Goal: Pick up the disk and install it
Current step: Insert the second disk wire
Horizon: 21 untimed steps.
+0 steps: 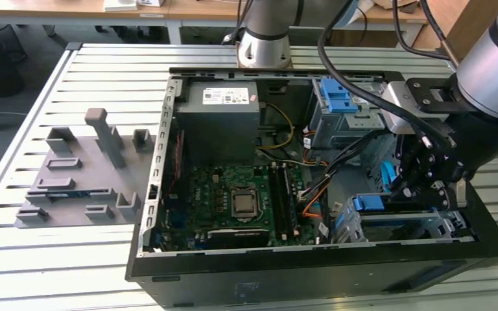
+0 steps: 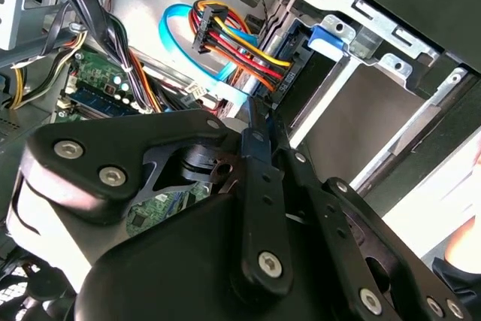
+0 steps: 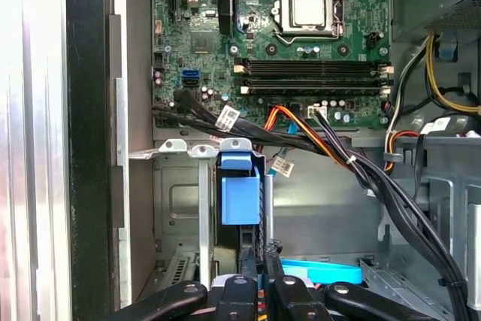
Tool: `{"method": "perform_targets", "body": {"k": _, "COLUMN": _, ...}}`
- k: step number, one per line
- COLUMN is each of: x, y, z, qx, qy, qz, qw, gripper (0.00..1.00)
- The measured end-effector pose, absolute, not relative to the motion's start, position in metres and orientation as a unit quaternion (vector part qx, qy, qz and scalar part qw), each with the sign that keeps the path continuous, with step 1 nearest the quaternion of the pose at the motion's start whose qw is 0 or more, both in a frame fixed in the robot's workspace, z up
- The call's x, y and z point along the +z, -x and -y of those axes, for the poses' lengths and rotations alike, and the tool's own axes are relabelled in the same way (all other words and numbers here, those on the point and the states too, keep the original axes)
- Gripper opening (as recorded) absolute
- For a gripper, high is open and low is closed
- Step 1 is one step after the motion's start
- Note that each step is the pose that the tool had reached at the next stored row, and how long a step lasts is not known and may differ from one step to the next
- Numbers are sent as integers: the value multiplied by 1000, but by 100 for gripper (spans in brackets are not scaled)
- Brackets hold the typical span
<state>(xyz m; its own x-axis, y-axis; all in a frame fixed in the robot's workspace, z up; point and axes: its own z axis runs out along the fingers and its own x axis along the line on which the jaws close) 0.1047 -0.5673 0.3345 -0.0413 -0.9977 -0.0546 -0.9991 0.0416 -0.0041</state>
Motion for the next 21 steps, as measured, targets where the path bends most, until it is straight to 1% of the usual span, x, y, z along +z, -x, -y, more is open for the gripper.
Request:
{"method": "perform_targets", "body": {"k": 19, "x": 331, "y": -105, "z": 568, "qx": 17, "qy": 691, "qz": -723, "qw": 21, "gripper": 16}}
{"method": "perform_targets", "body": {"k": 21, "x": 330, "y": -105, "z": 568, "qx": 18, "qy": 691, "qz": -723, "qw": 22, "gripper": 17}}
